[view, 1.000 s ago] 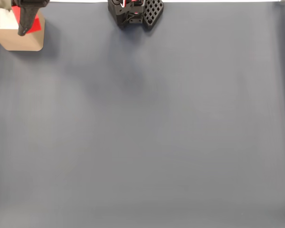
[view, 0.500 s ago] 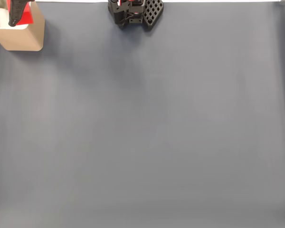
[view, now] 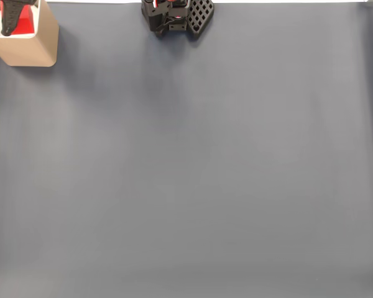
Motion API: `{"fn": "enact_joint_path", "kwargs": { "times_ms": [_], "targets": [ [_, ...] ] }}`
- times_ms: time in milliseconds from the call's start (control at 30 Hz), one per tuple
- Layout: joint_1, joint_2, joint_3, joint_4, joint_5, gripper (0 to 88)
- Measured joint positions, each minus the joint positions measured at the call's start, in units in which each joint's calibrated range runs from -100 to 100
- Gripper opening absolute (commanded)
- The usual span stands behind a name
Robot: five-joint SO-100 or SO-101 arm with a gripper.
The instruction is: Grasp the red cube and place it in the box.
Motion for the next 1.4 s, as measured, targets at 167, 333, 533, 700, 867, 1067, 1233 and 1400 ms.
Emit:
{"fn": "enact_joint_path", "kwargs": {
  "times_ms": [167, 333, 533, 700, 867, 1067, 1233, 1400],
  "targets": [
    [0.00, 2.87, -2.62, -1.03, -0.20, 1.4],
    [0.00, 4.43, -4.43, -1.11, -0.20, 1.3],
    [1.71, 4.95, -4.52, -1.91, -0.20, 1.2],
    [3.34, 5.30, -4.52, -2.70, -0.05, 1.2],
    [4.90, 5.30, -4.43, -3.50, 0.15, 1.2],
    [6.01, 5.30, -3.07, -3.50, 0.20, 1.2],
    [7.49, 4.78, -1.27, -3.66, 0.20, 1.2],
    [7.86, 4.17, -0.54, -3.66, 0.20, 1.2]
  ]
}}
